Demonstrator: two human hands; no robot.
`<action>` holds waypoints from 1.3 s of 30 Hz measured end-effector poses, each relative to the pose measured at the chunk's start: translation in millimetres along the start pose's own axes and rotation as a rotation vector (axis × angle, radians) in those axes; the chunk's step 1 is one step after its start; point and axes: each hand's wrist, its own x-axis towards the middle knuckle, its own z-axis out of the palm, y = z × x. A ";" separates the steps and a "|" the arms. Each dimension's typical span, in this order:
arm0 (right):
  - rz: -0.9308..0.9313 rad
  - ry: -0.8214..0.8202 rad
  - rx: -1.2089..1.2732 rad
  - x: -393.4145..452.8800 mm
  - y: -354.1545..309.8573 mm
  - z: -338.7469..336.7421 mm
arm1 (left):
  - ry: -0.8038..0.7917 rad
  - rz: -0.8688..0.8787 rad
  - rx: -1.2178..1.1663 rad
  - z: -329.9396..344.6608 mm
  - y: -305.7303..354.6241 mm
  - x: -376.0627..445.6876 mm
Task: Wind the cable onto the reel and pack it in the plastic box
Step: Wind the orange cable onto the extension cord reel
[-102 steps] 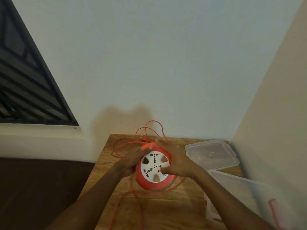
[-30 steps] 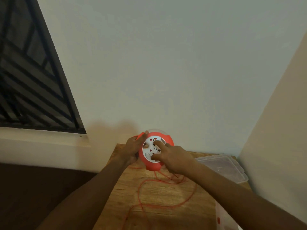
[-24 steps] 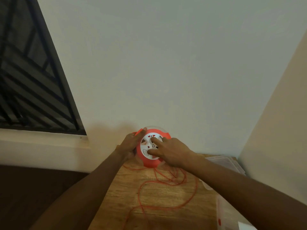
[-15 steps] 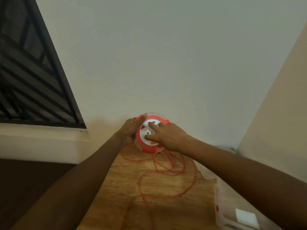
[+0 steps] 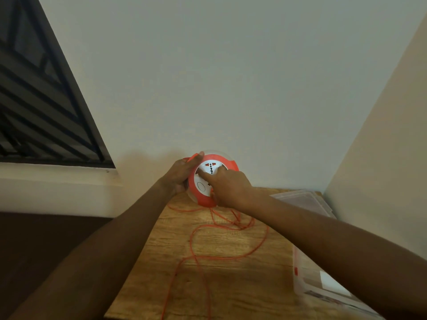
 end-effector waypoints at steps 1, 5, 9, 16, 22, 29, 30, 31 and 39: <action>0.003 -0.013 0.011 0.5 0.2 0.3 | -0.006 -0.005 -0.008 -0.5 -3.4 -0.3; -0.049 0.026 -0.085 7.7 2.0 -0.2 | -0.017 -0.011 -0.014 1.7 -7.0 -1.9; 0.092 0.085 0.007 12.5 -1.1 4.6 | 0.051 0.033 -0.028 3.0 0.6 -1.5; 0.753 0.036 1.553 2.2 -27.2 -2.1 | 0.186 0.048 -0.107 8.8 -1.1 1.2; 0.335 0.101 0.696 -16.0 -16.4 -6.1 | 0.115 -0.015 -0.132 -3.7 1.1 -0.4; -0.325 -0.145 -0.042 -6.5 24.9 -29.0 | -0.052 -0.056 0.012 -8.2 6.0 -0.4; -0.351 -0.186 -0.056 -3.8 23.7 -33.1 | -0.074 -0.060 0.047 -6.8 6.1 0.2; -0.382 -0.234 -0.119 -1.5 20.4 -36.1 | -0.095 -0.062 0.067 -5.0 5.9 0.5; -0.539 -0.359 -0.692 4.8 -10.5 -49.9 | -0.150 -0.055 0.173 1.3 4.4 -0.5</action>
